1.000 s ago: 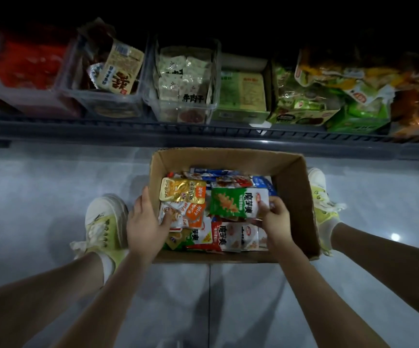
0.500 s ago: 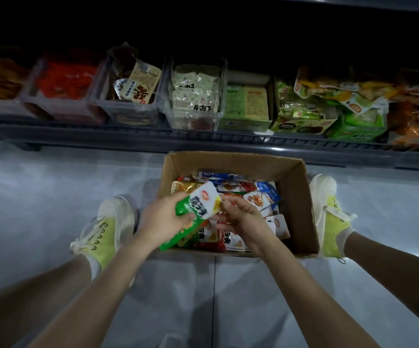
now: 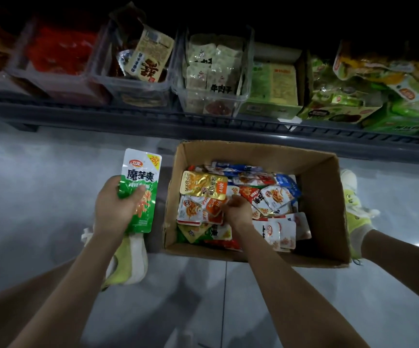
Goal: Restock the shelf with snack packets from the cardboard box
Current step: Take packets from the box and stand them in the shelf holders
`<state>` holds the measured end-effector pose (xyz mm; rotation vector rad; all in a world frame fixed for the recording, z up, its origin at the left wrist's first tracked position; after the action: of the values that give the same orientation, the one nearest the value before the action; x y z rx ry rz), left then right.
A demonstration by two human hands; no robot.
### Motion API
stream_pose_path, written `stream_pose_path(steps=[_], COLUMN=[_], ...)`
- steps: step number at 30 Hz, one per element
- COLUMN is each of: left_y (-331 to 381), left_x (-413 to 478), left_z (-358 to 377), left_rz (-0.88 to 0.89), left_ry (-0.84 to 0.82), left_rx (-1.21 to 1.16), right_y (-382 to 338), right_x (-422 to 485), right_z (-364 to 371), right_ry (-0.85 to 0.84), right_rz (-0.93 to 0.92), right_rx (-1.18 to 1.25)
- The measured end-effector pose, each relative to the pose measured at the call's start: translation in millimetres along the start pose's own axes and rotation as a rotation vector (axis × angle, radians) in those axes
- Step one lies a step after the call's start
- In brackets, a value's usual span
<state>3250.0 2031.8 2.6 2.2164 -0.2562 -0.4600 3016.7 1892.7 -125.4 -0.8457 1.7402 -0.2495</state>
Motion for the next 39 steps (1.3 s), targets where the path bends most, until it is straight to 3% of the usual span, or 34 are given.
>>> stream_pose_path(steps=[4, 8, 13, 17, 20, 22, 26, 31, 34, 39], left_y=[-2.0, 0.0, 10.8, 23.6, 29.8, 33.8, 40.8, 30.0, 23.6, 8.4], left_x=[-2.0, -6.0, -14.2, -25.6, -33.1, -39.5, -61.5, -81.2, -74.5, -46.2], left_z=[6.5, 10.7, 13.4, 15.0, 18.1, 20.6, 29.0, 33.5, 27.3, 7.1], left_rz=[0.0, 0.03, 0.032, 0.06, 0.071, 0.083, 0.119, 0.066, 0.066, -0.027], left_ry=[-0.009, -0.02, -0.021, -0.058, -0.104, -0.143, -0.331, -0.536, -0.461, -0.217], left_rx=[-0.011, -0.001, -0.022, -0.024, -0.016, 0.006, 0.025, 0.074, 0.036, -0.057], right_y=[1.7, 0.7, 11.6, -1.5, -14.3, -24.9, -45.3, -49.7, -41.4, -11.9], right_x=[5.3, 7.5, 11.9, -2.3, -21.8, -41.3, -88.1, -107.3, -100.3, -57.3], right_z=[11.1, -0.8, -41.7, -88.4, -113.9, -114.6, -89.6, -53.8, -44.9, -47.2], right_ry=[0.083, 0.157, 0.092, 0.057, -0.035, -0.19, -0.44, -0.497, -0.454, -0.218], right_rz=[0.071, 0.024, 0.027, -0.138, -0.1, -0.081, -0.171, -0.268, -0.225, -0.095], right_rx=[0.072, -0.006, -0.092, 0.02, 0.15, 0.202, 0.139, 0.155, 0.208, 0.13])
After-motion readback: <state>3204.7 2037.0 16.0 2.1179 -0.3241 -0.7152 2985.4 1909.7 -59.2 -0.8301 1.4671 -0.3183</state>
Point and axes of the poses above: each hand's wrist, its own x-axis towards the middle knuckle, its own z-axis out of the palm, y = z × x, the point moved 6 cm from there along x, towards the middle knuckle, and after that the axes turned 10 degrees about y, right-handed, at the moved point
